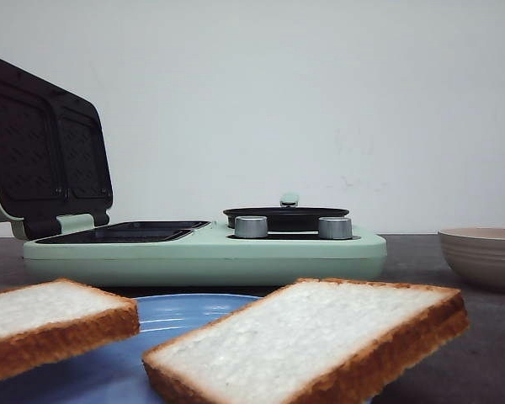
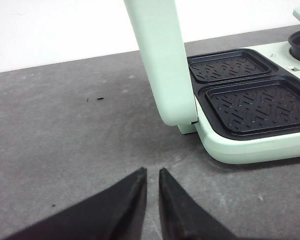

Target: Make breakfast with bread and shrimp

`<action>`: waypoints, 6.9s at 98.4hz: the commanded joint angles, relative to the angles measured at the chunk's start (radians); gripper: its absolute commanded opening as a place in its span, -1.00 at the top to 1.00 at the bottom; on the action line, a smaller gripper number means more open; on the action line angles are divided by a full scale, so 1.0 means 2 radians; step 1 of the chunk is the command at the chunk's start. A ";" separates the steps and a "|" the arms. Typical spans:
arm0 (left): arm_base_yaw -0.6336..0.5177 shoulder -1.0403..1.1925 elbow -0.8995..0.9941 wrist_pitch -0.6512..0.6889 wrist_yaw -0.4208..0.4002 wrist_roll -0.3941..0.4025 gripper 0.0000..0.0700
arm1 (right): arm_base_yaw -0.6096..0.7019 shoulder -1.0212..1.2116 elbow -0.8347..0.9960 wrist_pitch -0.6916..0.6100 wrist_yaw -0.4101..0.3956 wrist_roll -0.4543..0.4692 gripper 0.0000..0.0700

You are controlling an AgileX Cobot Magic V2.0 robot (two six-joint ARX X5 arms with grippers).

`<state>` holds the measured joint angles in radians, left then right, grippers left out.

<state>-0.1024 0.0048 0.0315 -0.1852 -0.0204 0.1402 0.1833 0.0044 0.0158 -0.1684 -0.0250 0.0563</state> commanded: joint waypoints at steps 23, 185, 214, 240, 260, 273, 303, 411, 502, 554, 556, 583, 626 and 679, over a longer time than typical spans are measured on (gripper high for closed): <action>0.000 -0.001 -0.008 -0.001 0.001 0.003 1.00 | 0.002 0.000 -0.002 0.006 0.000 -0.002 0.98; 0.000 -0.001 -0.008 0.000 0.001 -0.027 1.00 | 0.002 0.000 -0.002 0.005 -0.001 -0.002 0.98; 0.000 -0.001 -0.007 0.034 -0.004 -0.208 0.99 | 0.002 0.000 0.000 0.006 0.000 0.063 0.98; -0.002 0.023 0.064 0.021 0.000 -0.286 0.97 | 0.002 0.019 0.075 -0.038 0.001 0.131 0.99; -0.005 0.156 0.220 -0.087 0.054 -0.244 0.97 | 0.001 0.150 0.211 -0.115 -0.014 0.150 0.99; -0.006 0.241 0.319 -0.182 0.116 -0.224 0.97 | 0.001 0.241 0.302 -0.176 -0.014 0.134 0.99; -0.010 0.243 0.307 -0.276 0.181 -0.332 -0.26 | 0.002 0.301 0.339 -0.224 -0.081 0.099 -0.21; -0.038 0.048 0.078 -0.287 0.243 -0.560 -0.36 | 0.002 0.301 0.339 -0.223 -0.066 0.085 -0.20; -0.057 0.118 0.050 -0.215 0.259 -0.530 -0.36 | 0.002 0.301 0.339 -0.223 -0.067 0.088 -0.20; -0.057 0.126 0.037 -0.164 0.272 -0.523 0.32 | 0.002 0.301 0.339 -0.223 -0.068 0.088 -0.20; -0.057 0.126 0.037 -0.163 0.272 -0.523 0.37 | 0.002 0.301 0.339 -0.223 -0.068 0.088 -0.20; -0.057 0.126 0.037 -0.157 0.269 -0.522 0.98 | 0.002 0.301 0.339 -0.223 -0.068 0.088 -0.20; -0.070 0.131 0.117 -0.058 0.246 -0.458 0.97 | 0.002 0.301 0.339 -0.223 -0.067 0.088 -0.20; -0.136 0.424 0.384 -0.028 0.026 -0.049 0.97 | 0.002 0.301 0.339 -0.223 -0.066 0.088 -0.20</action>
<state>-0.3592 0.7662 0.7605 -0.2958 0.0856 -0.1638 0.1841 0.6037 0.6853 -0.6209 -0.1577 0.2356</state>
